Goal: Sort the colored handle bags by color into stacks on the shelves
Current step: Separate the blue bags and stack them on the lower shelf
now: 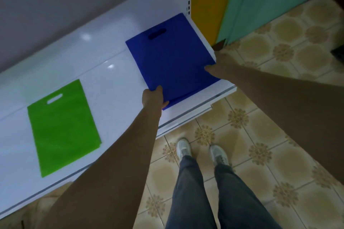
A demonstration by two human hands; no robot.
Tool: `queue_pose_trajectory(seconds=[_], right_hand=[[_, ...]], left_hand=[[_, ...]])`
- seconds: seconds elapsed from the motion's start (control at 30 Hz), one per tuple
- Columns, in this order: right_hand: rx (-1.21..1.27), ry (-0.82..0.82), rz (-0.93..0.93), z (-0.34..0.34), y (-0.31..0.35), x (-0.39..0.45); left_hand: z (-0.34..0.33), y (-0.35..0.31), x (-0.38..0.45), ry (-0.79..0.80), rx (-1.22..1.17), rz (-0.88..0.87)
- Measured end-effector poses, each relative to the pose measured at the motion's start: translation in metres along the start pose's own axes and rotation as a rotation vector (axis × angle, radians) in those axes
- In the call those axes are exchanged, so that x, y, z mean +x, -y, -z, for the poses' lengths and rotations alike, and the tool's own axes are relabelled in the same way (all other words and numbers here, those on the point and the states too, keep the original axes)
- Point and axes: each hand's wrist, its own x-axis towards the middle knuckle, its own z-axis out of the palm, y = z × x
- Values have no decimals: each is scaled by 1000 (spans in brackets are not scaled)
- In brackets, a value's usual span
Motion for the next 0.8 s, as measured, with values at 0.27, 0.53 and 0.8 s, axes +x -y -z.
queue_pose_trajectory(seconds=[0.27,0.53,0.8], right_hand=[[35,60,23,-15,-12,6],[-252,-42,215,-3,12,-31],[-153,-77,912,-11,198,-157]], left_hand=[[-9,7,3,-11,464,-209],[3,-1,-38,-82,427,-288],[103,49,-149,-345,323,-491]])
